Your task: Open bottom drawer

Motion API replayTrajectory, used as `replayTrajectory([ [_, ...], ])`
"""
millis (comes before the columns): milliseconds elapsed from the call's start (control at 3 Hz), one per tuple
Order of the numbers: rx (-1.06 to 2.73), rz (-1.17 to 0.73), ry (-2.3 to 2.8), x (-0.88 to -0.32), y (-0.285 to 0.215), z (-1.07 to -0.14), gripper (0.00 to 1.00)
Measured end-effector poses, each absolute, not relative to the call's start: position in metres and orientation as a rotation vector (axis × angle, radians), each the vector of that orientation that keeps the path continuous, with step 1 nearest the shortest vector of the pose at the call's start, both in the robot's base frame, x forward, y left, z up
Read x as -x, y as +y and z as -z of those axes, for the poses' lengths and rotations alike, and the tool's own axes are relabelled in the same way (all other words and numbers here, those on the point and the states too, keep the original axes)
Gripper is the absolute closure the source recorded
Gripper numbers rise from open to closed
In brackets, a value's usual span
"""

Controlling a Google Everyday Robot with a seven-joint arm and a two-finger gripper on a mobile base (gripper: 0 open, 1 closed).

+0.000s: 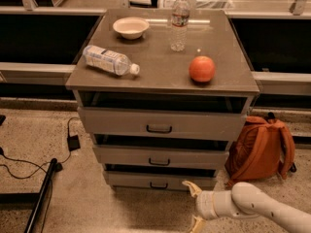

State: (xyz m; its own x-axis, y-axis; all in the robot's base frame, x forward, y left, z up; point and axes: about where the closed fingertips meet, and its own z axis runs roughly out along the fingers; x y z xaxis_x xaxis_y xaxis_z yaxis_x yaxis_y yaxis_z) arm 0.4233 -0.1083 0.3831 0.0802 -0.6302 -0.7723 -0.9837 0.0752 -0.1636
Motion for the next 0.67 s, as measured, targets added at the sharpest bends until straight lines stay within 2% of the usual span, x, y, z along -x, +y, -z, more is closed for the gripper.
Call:
replayTrajectory([
  [333, 1.634, -0.617, 1.629, -0.423, -0.108, -0.383, 0.0],
  [667, 1.641, -0.54, 1.675, -0.444, -0.115, -0.362, 0.0],
])
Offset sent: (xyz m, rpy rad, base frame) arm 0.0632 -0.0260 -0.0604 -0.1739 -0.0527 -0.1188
